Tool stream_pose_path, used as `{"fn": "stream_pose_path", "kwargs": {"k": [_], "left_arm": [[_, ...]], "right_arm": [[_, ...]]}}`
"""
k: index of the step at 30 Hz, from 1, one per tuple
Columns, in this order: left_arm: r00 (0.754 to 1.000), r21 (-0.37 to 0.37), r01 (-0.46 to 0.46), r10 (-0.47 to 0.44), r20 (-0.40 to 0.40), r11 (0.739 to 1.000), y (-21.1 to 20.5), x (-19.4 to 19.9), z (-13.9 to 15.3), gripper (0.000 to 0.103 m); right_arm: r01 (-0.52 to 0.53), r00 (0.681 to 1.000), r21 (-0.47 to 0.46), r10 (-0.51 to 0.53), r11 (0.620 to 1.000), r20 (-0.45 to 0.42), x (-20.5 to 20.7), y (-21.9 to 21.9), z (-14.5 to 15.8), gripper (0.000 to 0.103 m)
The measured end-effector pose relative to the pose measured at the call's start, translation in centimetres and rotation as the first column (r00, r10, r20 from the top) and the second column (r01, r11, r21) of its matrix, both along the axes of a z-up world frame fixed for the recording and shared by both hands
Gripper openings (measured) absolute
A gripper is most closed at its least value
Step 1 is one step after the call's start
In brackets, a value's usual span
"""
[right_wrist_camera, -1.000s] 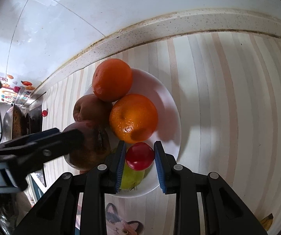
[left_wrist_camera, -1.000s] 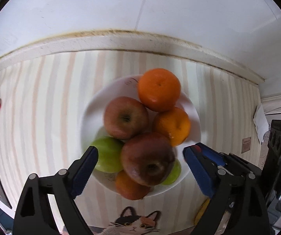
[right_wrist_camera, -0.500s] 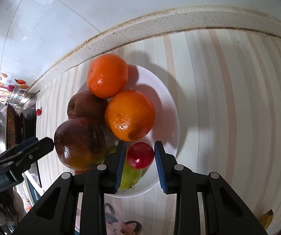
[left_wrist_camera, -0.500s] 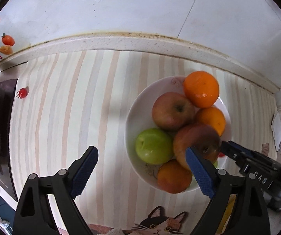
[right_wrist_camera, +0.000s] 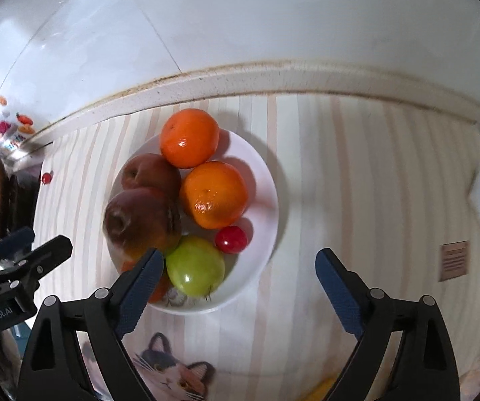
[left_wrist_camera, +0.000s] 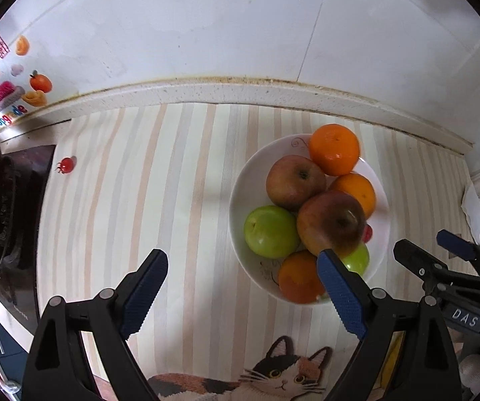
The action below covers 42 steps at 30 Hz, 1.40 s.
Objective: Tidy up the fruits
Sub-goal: 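Lift both open tools away from the plate toward the bananas, then grasp a yellow banana with the left tool while the right tool grasps the other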
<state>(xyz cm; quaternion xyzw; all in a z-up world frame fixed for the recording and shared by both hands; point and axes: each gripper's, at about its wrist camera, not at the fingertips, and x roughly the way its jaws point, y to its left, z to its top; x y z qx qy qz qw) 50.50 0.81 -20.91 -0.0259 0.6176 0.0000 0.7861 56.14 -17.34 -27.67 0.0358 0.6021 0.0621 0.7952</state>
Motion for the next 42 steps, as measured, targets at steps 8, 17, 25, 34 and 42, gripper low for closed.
{"fn": "stream_pose_path", "kwargs": {"k": [8, 17, 25, 34, 42], "left_arm": [[0.997, 0.008, 0.016, -0.017, 0.076, 1.000, -0.3, -4.3, 4.4, 0.092], [0.991, 0.014, 0.015, -0.017, 0.132, 1.000, -0.7, -8.5, 8.1, 0.092], [0.986, 0.016, 0.035, -0.037, 0.160, 0.999, -1.3, -11.0, 10.0, 0.092], [0.994, -0.025, 0.051, -0.048, 0.094, 0.998, -3.7, -11.5, 8.2, 0.091], [0.955, -0.204, 0.204, -0.240, -0.174, 0.958, -14.8, -11.5, 0.1, 0.091]], "right_arm": [[-0.021, 0.995, -0.022, 0.023, 1.000, 0.101, -4.7, 0.5, 4.9, 0.096], [-0.014, 0.981, -0.012, 0.016, 1.000, 0.194, -9.7, 0.2, 9.9, 0.096], [-0.030, 0.974, 0.029, 0.023, 0.999, 0.227, -13.1, 0.2, 12.4, 0.096], [0.036, 0.982, 0.100, -0.053, 0.994, 0.182, -14.0, -3.8, 10.5, 0.087], [0.220, 0.972, 0.101, -0.227, 0.970, 0.066, -15.9, -14.8, 5.9, 0.059]]}}
